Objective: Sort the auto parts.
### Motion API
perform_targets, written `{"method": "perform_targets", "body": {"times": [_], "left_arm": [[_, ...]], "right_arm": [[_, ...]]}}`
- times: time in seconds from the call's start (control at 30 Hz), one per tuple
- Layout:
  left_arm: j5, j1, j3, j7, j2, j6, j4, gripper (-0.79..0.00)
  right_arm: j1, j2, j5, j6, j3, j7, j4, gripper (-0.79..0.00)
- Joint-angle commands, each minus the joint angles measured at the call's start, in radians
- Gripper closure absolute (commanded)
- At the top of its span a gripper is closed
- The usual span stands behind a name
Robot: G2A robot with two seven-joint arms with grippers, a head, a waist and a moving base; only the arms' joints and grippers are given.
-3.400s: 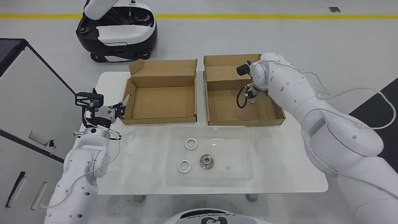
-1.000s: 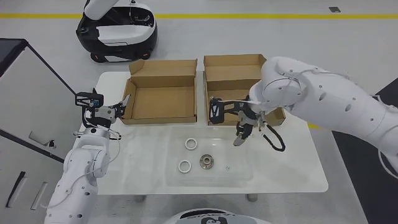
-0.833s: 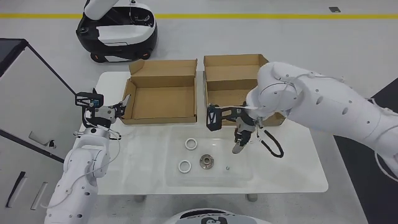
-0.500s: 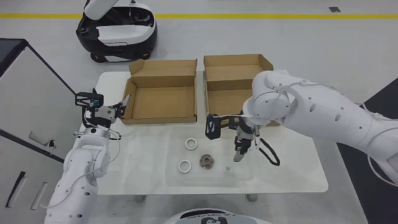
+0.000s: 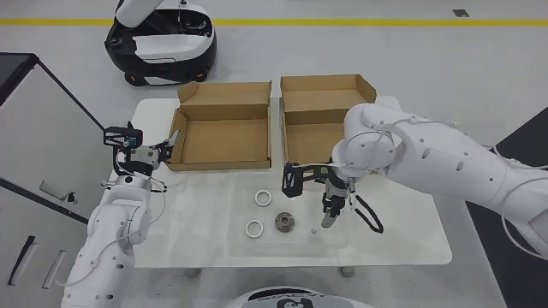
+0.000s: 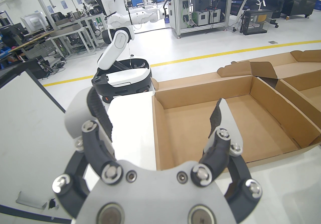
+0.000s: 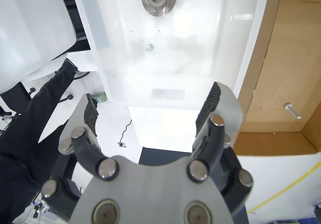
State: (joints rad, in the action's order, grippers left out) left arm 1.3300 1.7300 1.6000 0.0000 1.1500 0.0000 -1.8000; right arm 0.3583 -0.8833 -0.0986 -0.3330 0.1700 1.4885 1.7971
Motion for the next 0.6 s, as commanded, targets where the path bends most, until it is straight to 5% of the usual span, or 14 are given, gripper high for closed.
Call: {"method": "perform_targets", "body": {"times": [0.0, 0.57], "left_arm": [[0.0, 0.0, 0.0, 0.0, 0.0, 0.0, 0.0, -0.785], [0.0, 0.0, 0.0, 0.0, 0.0, 0.0, 0.0, -0.785]], "right_arm": [[-0.001, 0.0, 0.0, 0.0, 0.0, 0.0, 0.0, -0.785], [0.032, -0.001, -0.066, 0.036, 0.0, -0.009, 0.002, -0.785]]}}
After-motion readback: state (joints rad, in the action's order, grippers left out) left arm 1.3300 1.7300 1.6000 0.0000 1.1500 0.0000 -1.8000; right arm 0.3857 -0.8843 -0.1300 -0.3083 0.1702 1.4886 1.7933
